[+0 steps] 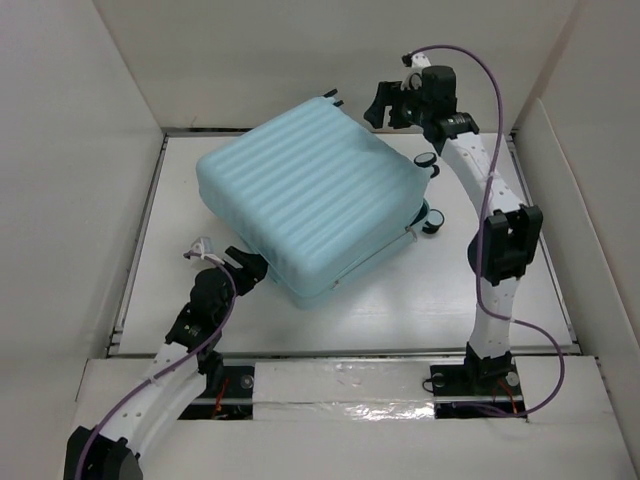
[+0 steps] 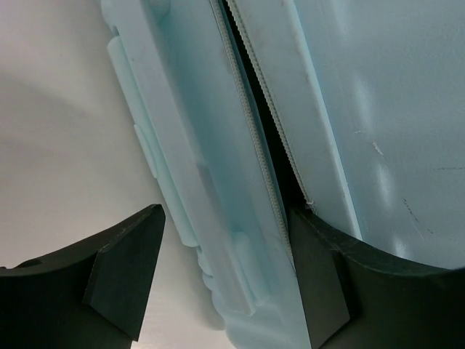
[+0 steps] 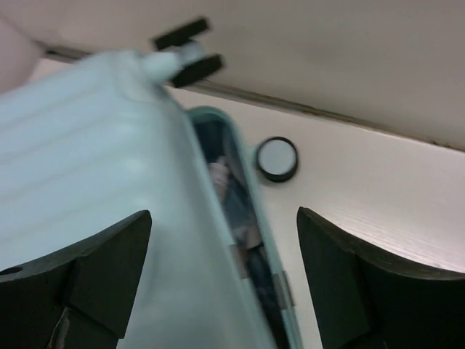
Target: Pack the luggage
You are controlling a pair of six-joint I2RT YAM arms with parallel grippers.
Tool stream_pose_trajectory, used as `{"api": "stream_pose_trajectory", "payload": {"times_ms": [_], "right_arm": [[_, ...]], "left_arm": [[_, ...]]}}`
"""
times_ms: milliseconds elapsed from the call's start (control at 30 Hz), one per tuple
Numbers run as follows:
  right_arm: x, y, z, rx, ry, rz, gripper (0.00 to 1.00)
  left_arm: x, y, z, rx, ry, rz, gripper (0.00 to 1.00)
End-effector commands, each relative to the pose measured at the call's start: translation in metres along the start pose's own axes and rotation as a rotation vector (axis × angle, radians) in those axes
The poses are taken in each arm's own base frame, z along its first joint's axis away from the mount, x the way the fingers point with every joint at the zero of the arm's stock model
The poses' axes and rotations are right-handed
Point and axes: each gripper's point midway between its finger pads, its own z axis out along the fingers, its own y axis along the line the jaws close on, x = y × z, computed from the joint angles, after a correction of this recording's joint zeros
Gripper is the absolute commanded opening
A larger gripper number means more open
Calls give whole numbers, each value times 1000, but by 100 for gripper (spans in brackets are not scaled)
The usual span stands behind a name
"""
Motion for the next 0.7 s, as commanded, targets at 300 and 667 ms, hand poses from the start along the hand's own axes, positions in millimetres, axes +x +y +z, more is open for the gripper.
{"api": "stream_pose_trajectory", "payload": {"times_ms": [300, 667], "right_arm": [[38, 45, -220, -44, -332, 27, 0], [193, -14, -210, 184, -106, 153, 0]], "left_arm": [[14, -19, 9, 81, 76, 42, 56], [21, -23, 12, 114, 102, 74, 21]]}}
